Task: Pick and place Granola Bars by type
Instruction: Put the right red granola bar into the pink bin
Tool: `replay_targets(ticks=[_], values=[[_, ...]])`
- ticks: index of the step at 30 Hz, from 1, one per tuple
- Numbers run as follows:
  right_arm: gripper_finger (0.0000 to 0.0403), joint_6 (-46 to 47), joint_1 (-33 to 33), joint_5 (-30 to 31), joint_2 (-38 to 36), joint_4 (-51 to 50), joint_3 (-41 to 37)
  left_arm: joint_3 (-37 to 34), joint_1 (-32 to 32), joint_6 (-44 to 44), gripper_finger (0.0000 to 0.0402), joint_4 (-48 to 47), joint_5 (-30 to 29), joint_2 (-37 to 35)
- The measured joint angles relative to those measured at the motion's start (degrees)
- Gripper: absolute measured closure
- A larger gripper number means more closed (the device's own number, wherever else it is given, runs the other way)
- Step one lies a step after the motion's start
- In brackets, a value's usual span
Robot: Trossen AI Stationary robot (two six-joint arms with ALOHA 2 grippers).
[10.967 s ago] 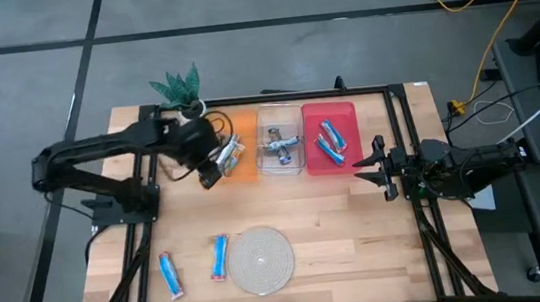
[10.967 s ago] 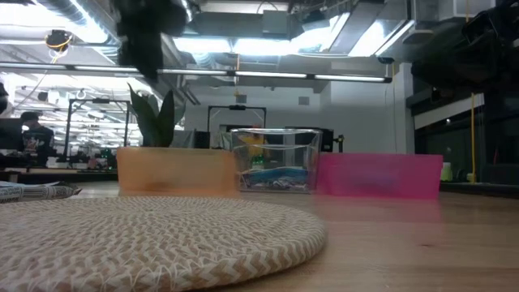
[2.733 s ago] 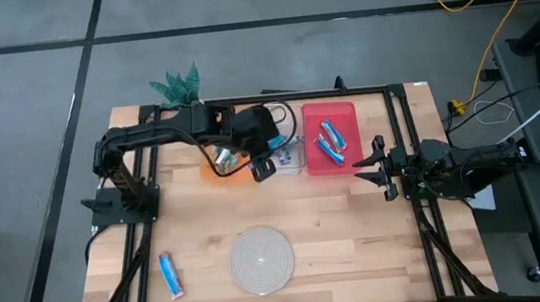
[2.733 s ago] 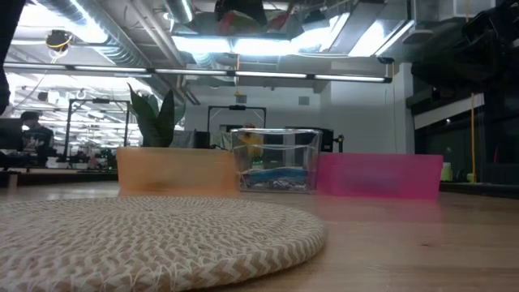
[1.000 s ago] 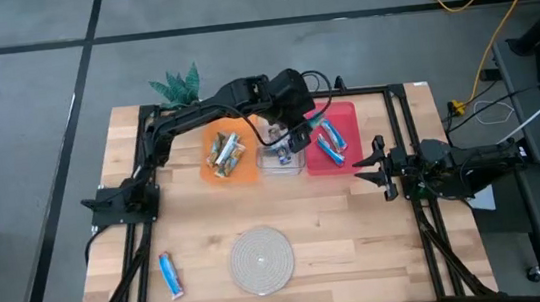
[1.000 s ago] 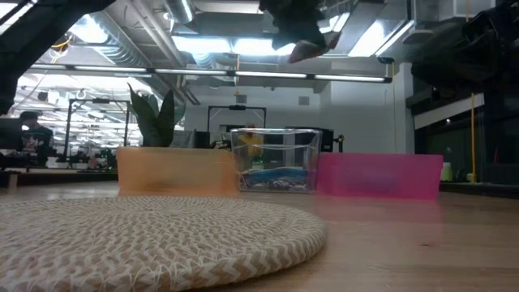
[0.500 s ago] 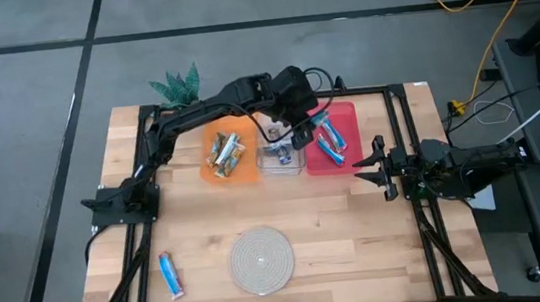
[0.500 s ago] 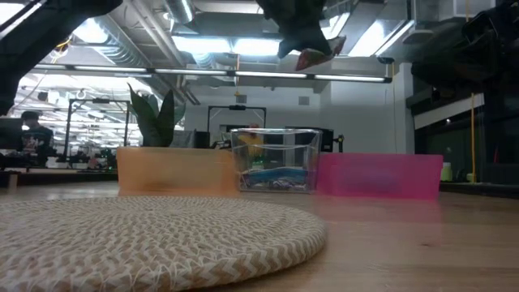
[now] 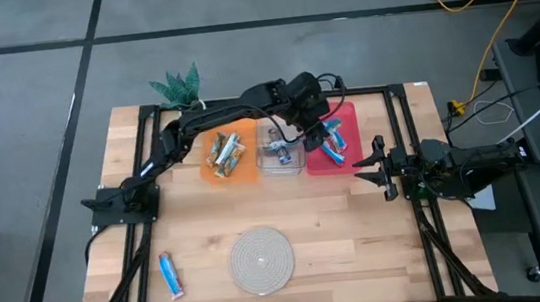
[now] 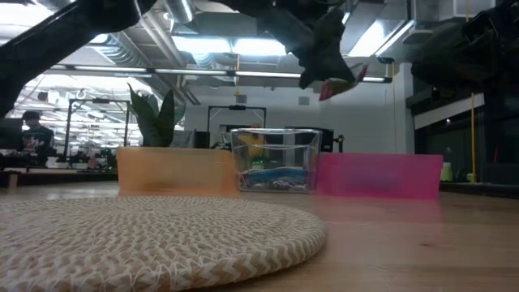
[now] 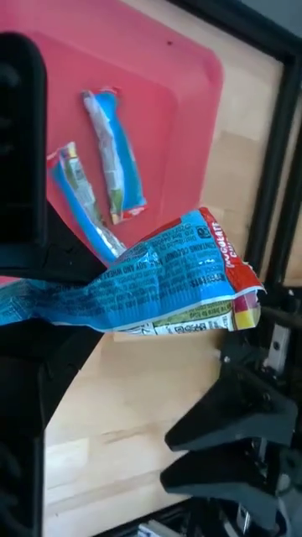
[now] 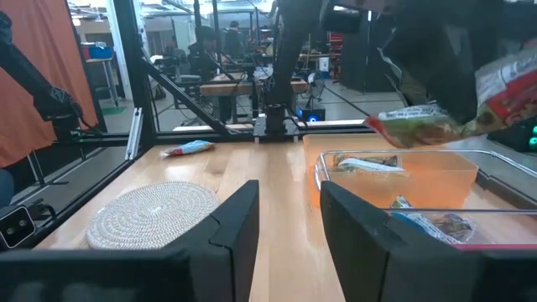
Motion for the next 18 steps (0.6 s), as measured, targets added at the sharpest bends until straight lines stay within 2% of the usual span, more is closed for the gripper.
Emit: replay_targets(ticks=[18], values=[[0.0271,0.00,0.01,0.00,0.00,0.01,0.00,-0.52,1.22,6.86,0.0352,4.10,0.34,0.18]])
